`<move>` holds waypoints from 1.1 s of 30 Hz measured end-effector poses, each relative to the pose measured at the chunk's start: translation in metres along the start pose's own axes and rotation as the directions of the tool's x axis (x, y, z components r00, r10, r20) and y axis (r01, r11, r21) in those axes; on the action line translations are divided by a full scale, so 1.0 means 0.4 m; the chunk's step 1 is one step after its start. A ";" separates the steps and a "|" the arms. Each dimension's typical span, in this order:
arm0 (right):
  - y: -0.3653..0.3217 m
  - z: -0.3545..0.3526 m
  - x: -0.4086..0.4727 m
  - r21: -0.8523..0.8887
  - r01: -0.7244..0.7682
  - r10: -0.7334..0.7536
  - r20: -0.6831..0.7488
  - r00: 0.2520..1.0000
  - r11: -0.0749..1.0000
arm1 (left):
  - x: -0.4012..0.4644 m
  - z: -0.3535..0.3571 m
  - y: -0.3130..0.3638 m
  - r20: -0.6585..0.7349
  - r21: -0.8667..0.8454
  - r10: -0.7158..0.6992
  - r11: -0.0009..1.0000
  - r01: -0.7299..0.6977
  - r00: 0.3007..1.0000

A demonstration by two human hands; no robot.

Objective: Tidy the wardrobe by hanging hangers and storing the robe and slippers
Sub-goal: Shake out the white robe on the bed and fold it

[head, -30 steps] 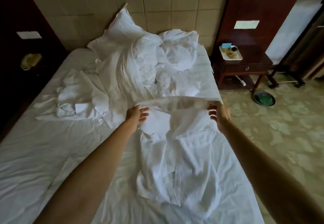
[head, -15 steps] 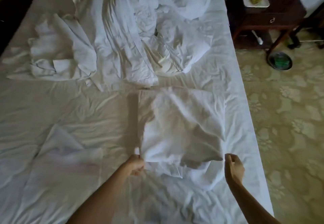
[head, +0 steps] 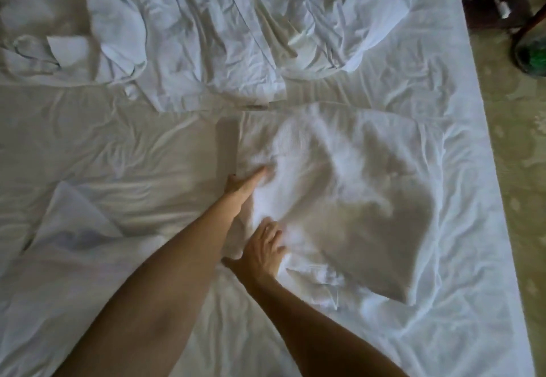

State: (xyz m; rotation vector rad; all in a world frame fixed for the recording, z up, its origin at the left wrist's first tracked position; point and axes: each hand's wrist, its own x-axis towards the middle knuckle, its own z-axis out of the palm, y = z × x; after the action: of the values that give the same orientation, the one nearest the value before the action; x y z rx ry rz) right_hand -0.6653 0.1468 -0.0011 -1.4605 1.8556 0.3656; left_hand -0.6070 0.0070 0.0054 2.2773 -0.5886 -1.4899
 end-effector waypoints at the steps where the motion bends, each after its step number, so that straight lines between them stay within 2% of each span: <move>1: -0.013 0.027 0.020 -0.062 -0.034 0.034 -0.009 0.999 0.997 | 0.018 0.004 0.004 0.006 0.002 -0.004 1.000 0.004 1.000; 3: -0.014 0.064 0.062 -0.146 -0.083 0.067 -0.115 0.991 0.986 | 0.043 0.006 0.008 0.022 0.049 0.008 0.999 -0.009 1.000; 5: 0.001 0.054 0.086 -0.121 -0.081 0.052 -0.226 0.973 0.989 | 0.047 0.005 0.020 0.040 0.093 0.063 0.993 -0.067 0.997; 7: 0.030 0.012 0.094 -0.008 -0.033 0.030 -0.241 0.970 0.999 | 0.031 0.008 0.035 0.036 0.134 0.136 0.981 -0.140 0.990; 9: 0.085 -0.043 0.086 0.230 0.036 0.005 -0.176 0.984 0.972 | -0.011 0.030 0.058 0.026 0.151 0.212 0.965 -0.214 0.977; 10: 0.122 -0.076 0.075 0.407 0.056 0.005 -0.146 0.989 0.912 | -0.042 0.050 0.076 0.020 0.144 0.248 0.958 -0.248 0.969; 12: 0.217 -0.153 0.037 0.740 0.049 0.050 -0.112 0.992 0.670 | -0.109 0.119 0.121 0.016 0.119 0.322 0.939 -0.322 0.947; 13: 0.277 -0.189 0.020 0.834 0.023 0.089 -0.086 0.992 0.551 | -0.143 0.166 0.144 0.035 0.104 0.350 0.930 -0.352 0.936; 15: 0.406 -0.261 -0.017 0.923 -0.063 0.179 -0.007 0.984 0.379 | -0.210 0.279 0.185 0.124 0.076 0.397 0.910 -0.408 0.909; 17: 0.549 -0.307 -0.042 0.958 -0.136 0.257 0.069 0.964 0.251 | -0.275 0.410 0.212 0.247 0.092 0.428 0.883 -0.460 0.869; 20: 0.734 -0.324 -0.047 0.975 -0.181 0.336 0.129 0.933 0.131 | -0.364 0.603 0.229 0.393 0.142 0.437 0.840 -0.523 0.809; 23: 0.859 -0.315 -0.042 0.961 -0.244 0.370 0.181 0.911 0.131 | -0.400 0.753 0.202 0.491 0.209 0.395 0.812 -0.545 0.777; 25: 0.896 -0.315 -0.052 0.942 -0.245 0.353 0.154 0.923 0.228 | -0.405 0.812 0.177 0.540 0.280 0.393 0.750 -0.600 0.744; 28: 0.926 -0.340 -0.039 0.905 -0.119 0.272 0.003 0.962 0.409 | -0.402 0.825 0.160 0.528 0.314 0.476 0.660 -0.683 0.703; 30: 0.949 -0.380 0.003 0.891 -0.053 0.199 -0.043 0.979 0.451 | -0.381 0.781 0.167 0.355 0.335 0.678 0.551 -0.765 0.644; 32: 0.968 -0.424 0.076 0.901 -0.024 0.150 -0.046 0.988 0.434 | -0.330 0.710 0.181 0.056 0.329 0.871 0.445 -0.832 0.488; 33: 0.965 -0.453 0.112 0.902 -0.020 0.132 -0.041 0.990 0.431 | -0.291 0.674 0.188 -0.070 0.332 0.894 0.440 -0.835 0.443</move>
State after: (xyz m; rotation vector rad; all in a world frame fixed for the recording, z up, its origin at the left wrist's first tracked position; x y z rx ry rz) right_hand -1.0931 0.1226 0.0113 -0.6107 1.7156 -0.6516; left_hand -0.9082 -0.0144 0.0304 1.6979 -1.6459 -0.5972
